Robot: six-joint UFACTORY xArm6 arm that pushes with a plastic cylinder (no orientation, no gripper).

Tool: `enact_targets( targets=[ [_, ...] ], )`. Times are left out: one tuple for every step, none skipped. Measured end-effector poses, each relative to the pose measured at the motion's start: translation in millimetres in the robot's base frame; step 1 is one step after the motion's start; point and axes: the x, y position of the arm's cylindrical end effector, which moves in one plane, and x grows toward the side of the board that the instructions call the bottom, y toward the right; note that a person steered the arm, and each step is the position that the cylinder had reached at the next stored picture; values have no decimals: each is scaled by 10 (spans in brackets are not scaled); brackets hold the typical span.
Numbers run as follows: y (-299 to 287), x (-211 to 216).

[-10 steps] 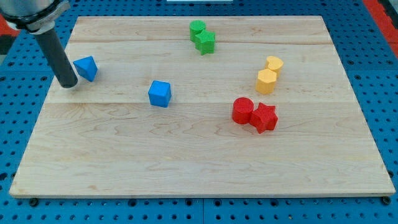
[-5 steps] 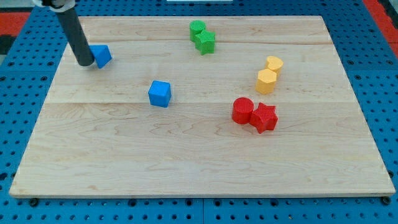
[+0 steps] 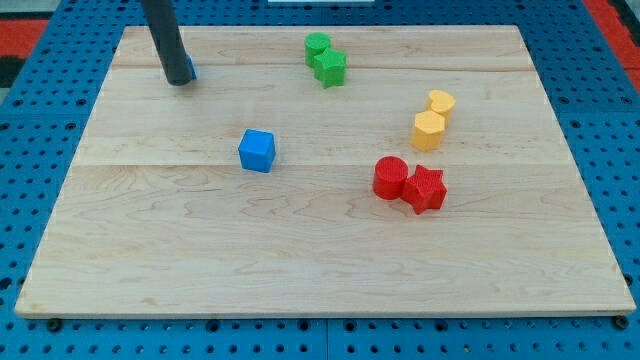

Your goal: Move the triangle parallel to the green circle

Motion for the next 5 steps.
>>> enact_targets(
  targets=[
    [-99,-171],
    [81,-148],
    [72,-131],
    [256,-99],
    [737,-68]
  ],
)
